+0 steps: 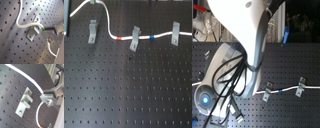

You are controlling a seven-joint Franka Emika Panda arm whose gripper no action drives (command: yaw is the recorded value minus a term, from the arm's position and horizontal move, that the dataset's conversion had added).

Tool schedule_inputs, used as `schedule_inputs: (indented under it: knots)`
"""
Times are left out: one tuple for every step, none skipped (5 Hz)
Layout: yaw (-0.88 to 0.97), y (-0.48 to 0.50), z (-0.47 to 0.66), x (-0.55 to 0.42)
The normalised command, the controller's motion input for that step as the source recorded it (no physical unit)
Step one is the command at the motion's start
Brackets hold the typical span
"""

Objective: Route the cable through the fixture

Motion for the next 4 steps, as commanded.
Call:
schedule_inputs:
  knots:
    - [0.22, 0.390, 0.29, -0.223]
    - [0.23, 0.219, 0.29, -0.243]
    - [0.15, -0.045, 0.02, -0.192]
    - [0.00, -0.102, 0.07, -0.037]
